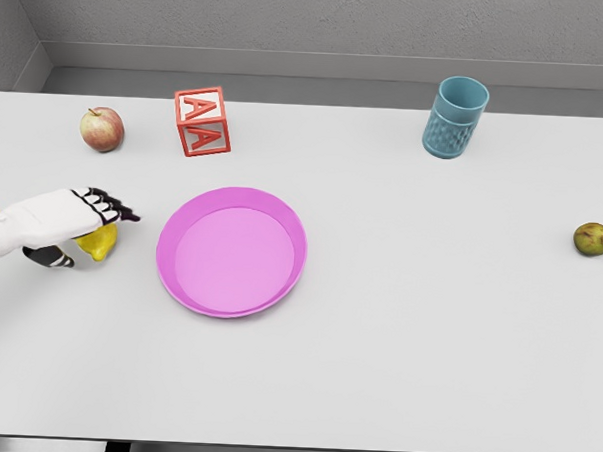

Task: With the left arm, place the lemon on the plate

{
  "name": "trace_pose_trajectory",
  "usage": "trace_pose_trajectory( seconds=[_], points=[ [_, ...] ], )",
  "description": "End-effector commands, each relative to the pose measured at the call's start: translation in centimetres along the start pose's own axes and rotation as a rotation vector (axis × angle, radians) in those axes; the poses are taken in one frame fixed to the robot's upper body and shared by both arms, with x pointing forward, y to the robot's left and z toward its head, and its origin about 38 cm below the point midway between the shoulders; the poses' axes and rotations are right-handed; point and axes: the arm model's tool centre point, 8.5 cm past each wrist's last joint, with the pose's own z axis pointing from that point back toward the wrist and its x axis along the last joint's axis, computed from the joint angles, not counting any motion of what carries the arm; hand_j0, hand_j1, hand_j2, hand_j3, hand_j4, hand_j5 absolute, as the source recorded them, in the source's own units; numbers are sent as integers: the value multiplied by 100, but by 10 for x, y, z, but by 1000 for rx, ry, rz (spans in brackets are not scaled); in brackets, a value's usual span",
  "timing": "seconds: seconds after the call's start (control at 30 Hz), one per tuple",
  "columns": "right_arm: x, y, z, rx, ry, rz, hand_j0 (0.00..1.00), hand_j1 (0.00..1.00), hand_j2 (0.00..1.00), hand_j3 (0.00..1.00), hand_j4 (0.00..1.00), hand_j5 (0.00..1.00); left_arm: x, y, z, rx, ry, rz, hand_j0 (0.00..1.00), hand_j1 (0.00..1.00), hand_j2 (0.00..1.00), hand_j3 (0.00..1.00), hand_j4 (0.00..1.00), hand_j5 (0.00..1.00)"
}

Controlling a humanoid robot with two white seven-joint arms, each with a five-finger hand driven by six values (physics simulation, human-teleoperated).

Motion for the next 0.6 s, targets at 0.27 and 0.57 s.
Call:
trace_pose_trajectory(
  seconds=[0.27, 0.57],
  points=[
    [0, 0, 0, 0, 0, -1, 100, 100, 100, 100, 100, 100, -2, 1, 1, -5, 10, -11, 79, 79, 79, 79, 79, 79],
    [0, 0, 0, 0, 0, -1, 100, 100, 100, 100, 100, 100, 5, 0, -6, -13, -11, -19, 77, 77, 77, 77, 77, 77]
  ],
)
